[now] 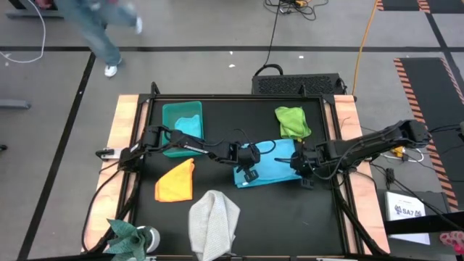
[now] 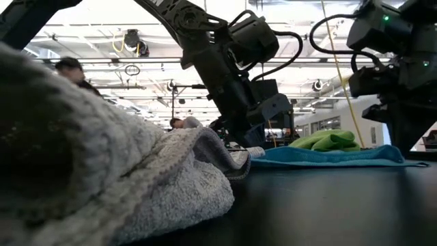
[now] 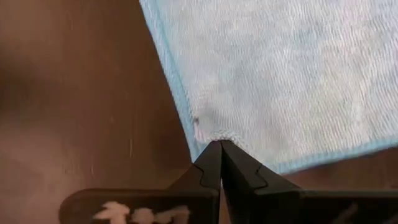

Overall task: Fold microfiber towels
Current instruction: Fold the blue microfiber towel

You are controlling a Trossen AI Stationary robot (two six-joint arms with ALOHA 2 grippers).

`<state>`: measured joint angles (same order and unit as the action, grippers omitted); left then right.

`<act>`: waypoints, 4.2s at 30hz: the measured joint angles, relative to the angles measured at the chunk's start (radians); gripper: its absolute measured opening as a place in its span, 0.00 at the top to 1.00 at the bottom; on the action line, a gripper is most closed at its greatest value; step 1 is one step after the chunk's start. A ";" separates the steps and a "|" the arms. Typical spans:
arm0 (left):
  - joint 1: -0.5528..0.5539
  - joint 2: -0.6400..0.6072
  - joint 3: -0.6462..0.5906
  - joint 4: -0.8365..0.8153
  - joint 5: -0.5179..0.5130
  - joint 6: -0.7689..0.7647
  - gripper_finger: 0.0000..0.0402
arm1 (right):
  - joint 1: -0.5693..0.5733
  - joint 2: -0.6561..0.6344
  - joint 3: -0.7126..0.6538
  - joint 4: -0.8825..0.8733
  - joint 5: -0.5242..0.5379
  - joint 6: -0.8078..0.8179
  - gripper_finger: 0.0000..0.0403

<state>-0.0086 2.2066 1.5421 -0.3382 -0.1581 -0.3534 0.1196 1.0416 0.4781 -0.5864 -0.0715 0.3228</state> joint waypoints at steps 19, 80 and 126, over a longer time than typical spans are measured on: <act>0.000 0.000 0.000 -0.004 0.000 -0.023 0.99 | 0.006 -0.063 -0.095 -0.005 -0.136 0.082 1.00; -0.160 0.002 0.000 0.096 0.075 -0.095 0.99 | -0.003 -0.056 -0.065 0.135 0.001 -0.017 1.00; 0.085 -0.138 0.000 -0.165 0.099 0.113 0.98 | -0.350 -0.060 0.056 0.079 -0.043 -0.001 1.00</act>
<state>0.0759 2.0689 1.5421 -0.5034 -0.0591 -0.2407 -0.2303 0.9819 0.5339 -0.5072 -0.1146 0.3214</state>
